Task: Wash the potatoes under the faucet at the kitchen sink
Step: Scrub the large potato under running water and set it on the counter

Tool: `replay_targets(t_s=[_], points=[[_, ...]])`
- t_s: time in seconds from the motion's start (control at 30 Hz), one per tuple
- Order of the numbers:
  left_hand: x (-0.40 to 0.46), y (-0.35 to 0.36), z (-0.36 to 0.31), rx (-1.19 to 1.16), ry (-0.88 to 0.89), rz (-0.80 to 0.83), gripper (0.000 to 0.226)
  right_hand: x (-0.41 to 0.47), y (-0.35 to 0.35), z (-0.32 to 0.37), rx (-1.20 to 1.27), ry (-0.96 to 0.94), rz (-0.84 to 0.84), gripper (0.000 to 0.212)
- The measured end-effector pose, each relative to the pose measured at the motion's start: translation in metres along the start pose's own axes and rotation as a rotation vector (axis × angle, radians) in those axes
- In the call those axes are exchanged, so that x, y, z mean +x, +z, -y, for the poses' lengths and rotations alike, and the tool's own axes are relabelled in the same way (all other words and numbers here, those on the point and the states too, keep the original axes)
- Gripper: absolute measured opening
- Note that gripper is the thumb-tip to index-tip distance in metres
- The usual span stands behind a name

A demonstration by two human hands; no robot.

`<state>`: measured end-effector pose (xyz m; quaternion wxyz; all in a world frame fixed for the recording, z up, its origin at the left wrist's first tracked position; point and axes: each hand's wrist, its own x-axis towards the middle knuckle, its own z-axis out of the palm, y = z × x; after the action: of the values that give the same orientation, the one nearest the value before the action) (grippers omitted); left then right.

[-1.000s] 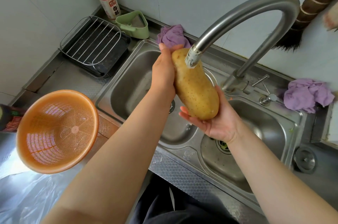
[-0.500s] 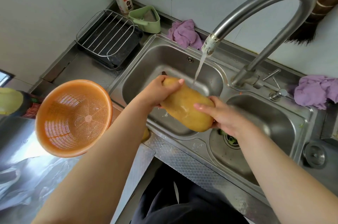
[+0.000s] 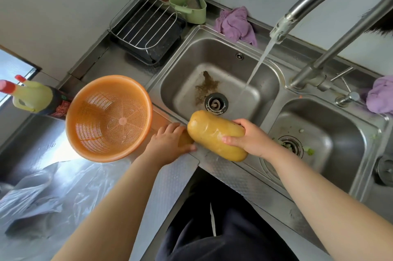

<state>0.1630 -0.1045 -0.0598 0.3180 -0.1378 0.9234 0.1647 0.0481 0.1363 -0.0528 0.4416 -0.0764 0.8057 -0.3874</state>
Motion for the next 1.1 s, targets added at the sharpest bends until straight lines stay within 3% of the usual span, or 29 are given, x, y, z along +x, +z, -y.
replay_targets(t_s=[0.1,0.2,0.3,0.43,0.5,0.6,0.73,0.9,1.1], points=[[-0.005,0.012,0.007,0.259,0.022,-0.154,0.083,-0.003,0.013,-0.004,-0.013,0.006,-0.016,0.082],[-0.006,0.016,0.004,0.349,-0.074,-0.266,0.06,-0.006,0.022,0.0,-0.053,-0.013,-0.021,0.095],[-0.015,0.017,0.005,0.402,-0.176,-0.272,0.05,-0.004,0.034,0.007,-0.132,-0.05,0.002,0.089],[-0.019,0.022,0.015,0.35,-0.145,-0.369,0.066,0.001,0.055,0.009,-0.259,-0.084,0.016,0.084],[-0.02,0.02,0.017,0.267,-0.084,-0.335,0.084,0.001,0.061,0.006,-0.267,-0.093,0.011,0.086],[-0.021,0.012,0.011,0.157,-0.029,-0.203,0.091,0.007,0.063,0.006,-0.239,-0.101,0.024,0.087],[-0.017,0.0,-0.006,0.123,0.062,-0.182,0.085,0.017,0.056,0.009,-0.155,-0.067,0.085,0.088],[-0.01,-0.013,-0.016,0.123,0.045,-0.068,0.078,0.021,0.051,0.007,-0.08,-0.019,0.188,0.09],[-0.002,-0.029,-0.031,0.174,0.074,0.008,0.073,0.016,0.045,-0.004,0.028,0.084,0.141,0.081]])
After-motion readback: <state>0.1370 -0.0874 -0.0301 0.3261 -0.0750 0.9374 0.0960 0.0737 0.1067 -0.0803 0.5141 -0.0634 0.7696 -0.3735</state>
